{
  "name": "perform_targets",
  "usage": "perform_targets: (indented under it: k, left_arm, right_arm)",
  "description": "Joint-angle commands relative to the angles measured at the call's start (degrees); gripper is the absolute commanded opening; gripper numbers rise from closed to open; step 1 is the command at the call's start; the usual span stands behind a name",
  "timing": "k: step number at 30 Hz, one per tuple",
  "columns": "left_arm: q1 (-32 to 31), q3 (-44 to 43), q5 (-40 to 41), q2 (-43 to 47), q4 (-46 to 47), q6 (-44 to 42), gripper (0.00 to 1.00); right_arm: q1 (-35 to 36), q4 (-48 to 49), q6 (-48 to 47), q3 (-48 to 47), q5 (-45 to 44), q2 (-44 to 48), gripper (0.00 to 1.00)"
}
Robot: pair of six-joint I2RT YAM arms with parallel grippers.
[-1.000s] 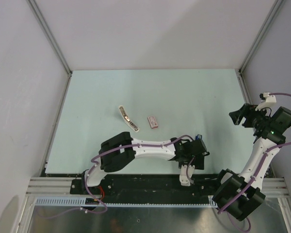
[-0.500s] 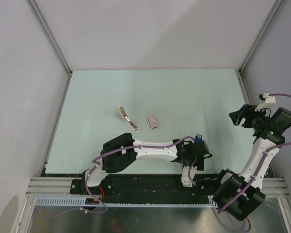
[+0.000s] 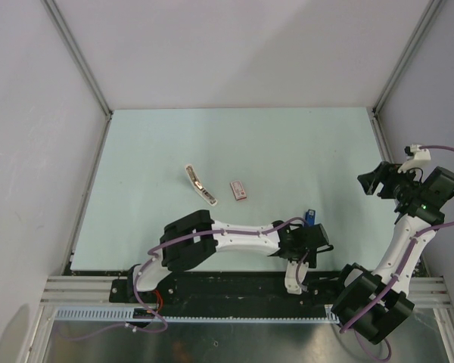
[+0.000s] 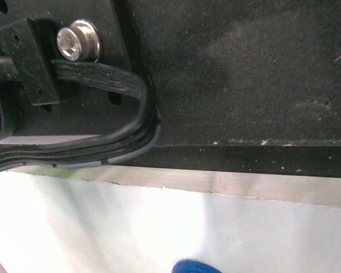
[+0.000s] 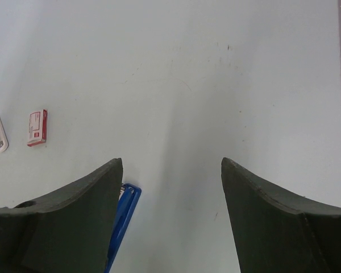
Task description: Load the staples into the stapler
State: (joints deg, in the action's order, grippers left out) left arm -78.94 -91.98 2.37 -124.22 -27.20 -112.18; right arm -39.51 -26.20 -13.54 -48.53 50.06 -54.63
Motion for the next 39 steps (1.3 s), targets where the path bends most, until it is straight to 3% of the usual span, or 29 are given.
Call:
perform_targets:
  k: [1,7,13,30,39]
  left_arm:
    - [-0.57,-2.83,0.95,-1.00,-0.65,1.34,0.40]
    - [-0.69,-4.01,2.13,-1.92,-0.66,2.91,0.25]
    - [-0.46,-6.58,3.28,-1.99,-0.73,5.99,0.02]
    - [5.69,-4.73,11.46,7.45,-1.36,20.35,0.00]
    - [12.29,-4.68,8.77,13.24,-3.90,31.34,0.00]
  right_arm:
    - [0.08,1.45,0.80,0.37,1.46,0.72,0.74]
    - [0.07,1.49,0.80,0.37,1.68,0.84,0.74]
    - [0.13,1.45,0.57,0.53,2.27,0.93,0.74]
    - [1.10,1.54,0.35,0.61,2.09,0.81,0.74]
    - [1.26,1.42,-0.70,0.75,5.30,1.64,0.74]
